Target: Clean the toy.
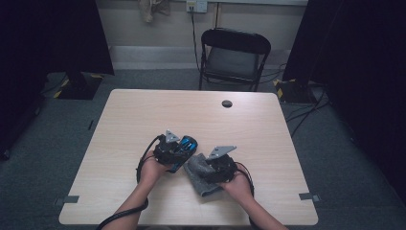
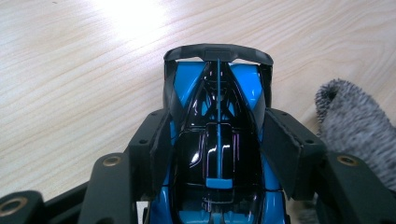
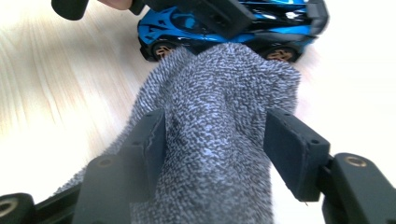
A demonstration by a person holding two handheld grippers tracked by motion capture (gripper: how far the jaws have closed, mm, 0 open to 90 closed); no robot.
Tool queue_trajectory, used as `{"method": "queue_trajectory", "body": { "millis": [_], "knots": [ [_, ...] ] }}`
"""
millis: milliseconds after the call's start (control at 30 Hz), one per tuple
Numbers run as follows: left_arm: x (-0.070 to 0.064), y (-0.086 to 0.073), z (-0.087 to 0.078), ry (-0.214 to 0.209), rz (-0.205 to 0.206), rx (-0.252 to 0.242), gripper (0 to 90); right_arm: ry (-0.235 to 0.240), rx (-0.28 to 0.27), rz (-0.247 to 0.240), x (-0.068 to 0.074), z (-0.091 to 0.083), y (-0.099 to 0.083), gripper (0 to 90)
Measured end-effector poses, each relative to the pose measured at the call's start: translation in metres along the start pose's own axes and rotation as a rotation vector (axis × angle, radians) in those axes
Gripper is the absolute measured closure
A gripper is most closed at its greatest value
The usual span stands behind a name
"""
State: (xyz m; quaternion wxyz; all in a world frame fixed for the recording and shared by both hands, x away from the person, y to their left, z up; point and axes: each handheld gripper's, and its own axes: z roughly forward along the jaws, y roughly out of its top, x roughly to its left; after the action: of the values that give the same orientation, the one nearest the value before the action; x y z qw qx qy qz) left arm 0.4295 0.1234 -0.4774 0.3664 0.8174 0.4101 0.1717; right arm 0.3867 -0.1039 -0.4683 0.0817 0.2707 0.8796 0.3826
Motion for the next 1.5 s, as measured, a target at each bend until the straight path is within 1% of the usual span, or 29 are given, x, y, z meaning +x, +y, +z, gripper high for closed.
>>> {"method": "queue_trajectory", "body": {
  "millis": [67,100,167,200,267,300,367,400,433,467,500,533,600,633,700,733,800,867,900,967,1033,1100,1200,1233,1333,1367,1433,1467,1500],
  "knots": [
    [-0.001,0.0,0.001,0.005,0.001,-0.005,42.8,-0.021,0.009,0.007,-0.002,-0.005,-0.002,35.6],
    [-0.001,-0.001,0.001,0.003,0.0,-0.005,42.4,-0.021,0.012,0.01,-0.004,-0.007,-0.003,35.5],
    [-0.001,-0.001,0.001,0.006,0.013,-0.001,41.3,-0.017,0.026,0.023,-0.006,-0.011,-0.006,36.6],
    [-0.001,-0.001,0.001,0.002,0.01,-0.001,41.0,-0.012,0.04,0.027,-0.006,-0.011,-0.007,36.6],
    [-0.001,-0.001,0.001,0.0,0.012,0.0,40.4,-0.024,0.065,0.033,-0.007,-0.01,-0.011,36.6],
    [-0.001,-0.001,0.001,0.0,0.012,-0.001,39.8,-0.015,0.076,0.047,-0.009,-0.008,-0.014,37.0],
    [-0.001,-0.002,0.001,-0.001,0.009,-0.006,39.5,-0.012,0.08,0.058,-0.01,-0.006,-0.018,38.1],
    [-0.001,-0.002,0.001,-0.006,0.005,-0.008,38.9,-0.003,0.082,0.063,-0.011,-0.005,-0.019,40.6],
    [0.0,-0.001,0.002,-0.022,-0.007,-0.009,36.9,0.008,0.086,0.066,-0.011,-0.003,-0.02,42.6],
    [0.0,-0.002,0.002,-0.04,0.0,-0.003,32.3,0.009,0.085,0.067,-0.012,-0.003,-0.021,43.9],
    [-0.001,-0.001,0.002,-0.037,0.024,0.002,28.8,0.016,0.087,0.07,-0.012,-0.003,-0.021,47.0],
    [-0.004,-0.001,0.003,-0.032,0.038,0.003,28.2,0.023,0.09,0.07,-0.012,-0.003,-0.021,49.1],
    [-0.004,0.0,0.004,-0.031,0.039,0.011,24.8,0.035,0.097,0.073,-0.014,-0.002,-0.021,56.2],
    [-0.005,0.0,0.003,-0.035,0.036,0.012,24.6,0.046,0.097,0.08,-0.014,-0.003,-0.021,61.0],
    [-0.005,0.0,0.002,-0.036,0.037,0.015,24.3,0.05,0.102,0.086,-0.014,-0.004,-0.021,65.4],
    [-0.006,0.001,0.0,-0.044,0.028,0.01,24.1,0.052,0.101,0.09,-0.015,-0.004,-0.021,67.1],
    [-0.006,0.002,-0.003,-0.05,0.028,0.004,23.2,0.061,0.091,0.109,-0.017,-0.005,-0.022,70.8],
    [-0.008,0.003,-0.009,-0.066,0.012,-0.011,23.2,0.066,0.082,0.118,-0.018,-0.006,-0.022,71.5],
    [-0.008,0.004,-0.012,-0.071,0.017,-0.021,22.9,0.058,0.073,0.124,-0.02,-0.008,-0.022,71.9],
    [-0.01,0.005,-0.019,-0.1,0.007,-0.032,21.6,0.033,0.046,0.132,-0.024,-0.013,-0.021,72.2],
    [-0.012,0.005,-0.025,-0.12,0.007,-0.044,21.5,0.028,0.008,0.161,-0.03,-0.02,-0.018,72.4],
    [-0.016,0.004,-0.029,-0.142,0.007,-0.055,21.6,0.014,-0.006,0.162,-0.033,-0.025,-0.015,72.4],
    [-0.023,0.002,-0.033,-0.194,-0.019,-0.076,22.4,-0.001,-0.044,0.177,-0.039,-0.029,-0.009,72.3],
    [-0.025,0.003,-0.033,-0.205,-0.019,-0.076,23.0,-0.008,-0.062,0.175,-0.04,-0.03,-0.006,72.3],
    [-0.029,0.004,-0.033,-0.23,-0.026,-0.087,25.9,0.018,-0.091,0.196,-0.041,-0.03,-0.001,72.3],
    [-0.03,0.005,-0.033,-0.243,-0.03,-0.09,27.1,0.03,-0.089,0.191,-0.04,-0.028,0.002,72.3],
    [-0.031,0.008,-0.033,-0.247,-0.016,-0.089,29.2,0.038,-0.086,0.179,-0.036,-0.025,0.006,72.3],
    [-0.031,0.009,-0.032,-0.256,-0.022,-0.086,29.4,0.052,-0.085,0.177,-0.034,-0.023,0.008,72.3],
    [-0.031,0.01,-0.031,-0.258,-0.029,-0.083,30.1,0.056,-0.081,0.172,-0.032,-0.021,0.009,72.3]
  ]
}}
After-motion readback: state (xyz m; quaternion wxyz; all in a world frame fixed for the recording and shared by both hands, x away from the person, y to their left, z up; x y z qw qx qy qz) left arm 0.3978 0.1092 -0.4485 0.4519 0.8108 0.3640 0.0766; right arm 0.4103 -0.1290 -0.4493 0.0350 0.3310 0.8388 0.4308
